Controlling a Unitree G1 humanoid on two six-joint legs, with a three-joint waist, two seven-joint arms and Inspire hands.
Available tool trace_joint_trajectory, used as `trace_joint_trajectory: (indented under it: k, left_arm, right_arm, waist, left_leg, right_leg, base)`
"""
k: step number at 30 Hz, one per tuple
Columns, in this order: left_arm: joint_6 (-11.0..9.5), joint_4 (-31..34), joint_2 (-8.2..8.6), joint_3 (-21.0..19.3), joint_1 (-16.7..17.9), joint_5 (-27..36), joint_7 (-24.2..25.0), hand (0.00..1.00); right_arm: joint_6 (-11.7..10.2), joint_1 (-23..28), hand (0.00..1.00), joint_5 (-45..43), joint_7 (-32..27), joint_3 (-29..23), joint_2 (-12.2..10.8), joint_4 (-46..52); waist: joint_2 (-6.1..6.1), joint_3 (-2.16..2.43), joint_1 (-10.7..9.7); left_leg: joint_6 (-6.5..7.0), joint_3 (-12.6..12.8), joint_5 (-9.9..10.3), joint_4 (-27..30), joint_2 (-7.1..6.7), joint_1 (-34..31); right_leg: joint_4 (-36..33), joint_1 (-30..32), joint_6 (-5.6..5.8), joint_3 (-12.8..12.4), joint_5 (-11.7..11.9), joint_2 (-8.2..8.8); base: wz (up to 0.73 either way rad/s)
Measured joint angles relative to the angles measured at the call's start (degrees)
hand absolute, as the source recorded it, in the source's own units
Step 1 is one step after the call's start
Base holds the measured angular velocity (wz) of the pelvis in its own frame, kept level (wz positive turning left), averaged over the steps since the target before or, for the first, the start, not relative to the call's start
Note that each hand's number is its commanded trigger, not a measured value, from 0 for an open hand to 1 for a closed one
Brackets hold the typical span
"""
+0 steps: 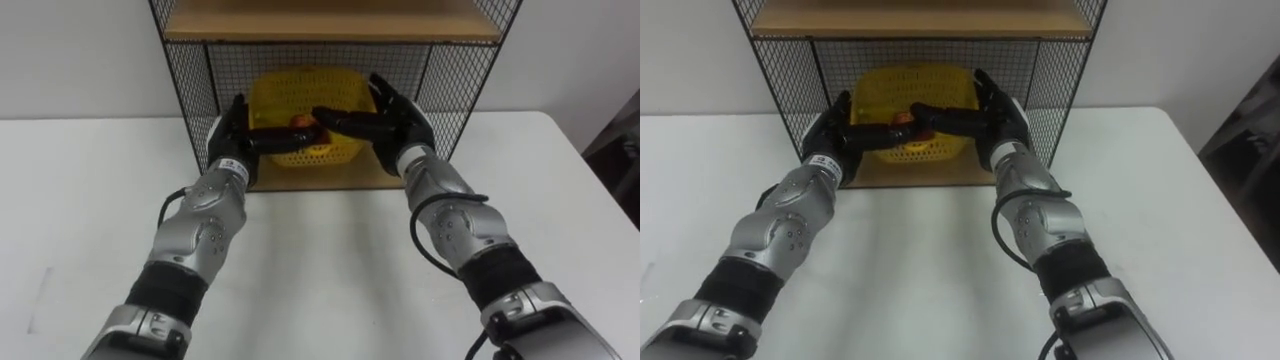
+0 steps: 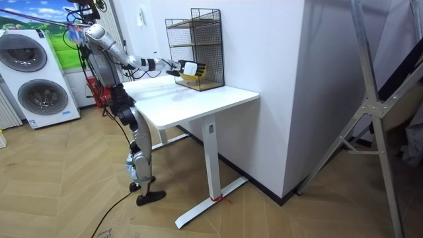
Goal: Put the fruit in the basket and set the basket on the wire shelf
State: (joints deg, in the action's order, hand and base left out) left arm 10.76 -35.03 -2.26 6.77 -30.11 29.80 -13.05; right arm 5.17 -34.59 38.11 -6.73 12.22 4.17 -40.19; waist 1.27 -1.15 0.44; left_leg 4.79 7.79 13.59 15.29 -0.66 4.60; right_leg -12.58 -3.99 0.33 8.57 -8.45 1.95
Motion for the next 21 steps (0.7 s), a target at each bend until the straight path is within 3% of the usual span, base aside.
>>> trace_joint_trajectory:
  k: [2, 6, 12, 21]
  left_arm:
    - [0.95, -0.69, -0.24, -0.03, 0.00, -0.02, 0.02, 0.00]
    - [0.98, -1.04, -0.35, -0.23, 0.00, 0.05, 0.20, 0.00]
    - [1.55, -2.20, -0.65, -1.86, 0.01, 0.05, 0.30, 0.00]
    - [1.81, -2.15, -1.57, -3.37, 0.00, 0.00, 0.49, 0.00]
  right_arm:
    - [0.48, 0.00, 0.00, -0.11, 0.15, 0.00, 0.05, -0.01]
    - [0.67, -0.02, 0.00, -0.40, 1.70, -0.22, 0.35, -1.66]
    - [1.25, 0.00, 0.00, -1.61, 2.75, -0.55, 1.34, -4.07]
    - [1.25, 0.01, 0.00, -3.91, 4.15, -0.62, 2.70, -4.07]
  waist:
    - [-0.01, 0.00, -0.12]
    - [-0.13, 0.09, -0.22]
    - [-1.39, 0.87, -0.72]
    - [-1.51, 0.88, -1.71]
  left_leg:
    - [0.00, -0.13, 0.00, 0.01, 0.00, -0.05]
    - [0.00, -0.25, 0.00, 0.02, -0.01, 0.05]
    - [0.01, -0.40, -0.01, 0.02, 0.01, 0.18]
    - [0.01, -0.40, -0.01, 0.02, 0.04, 1.03]
  right_leg:
    - [0.06, -0.06, 0.00, 0.14, 0.00, 0.00]
    - [0.40, -0.44, -0.01, 0.39, 0.02, 0.03]
    - [1.86, -1.32, 0.00, 0.98, 0.67, -0.03]
    - [1.71, -2.09, -0.02, 0.85, 0.69, -0.07]
  base:
    - [0.00]
    - [0.03]
    - [0.01]
    - [0.00]
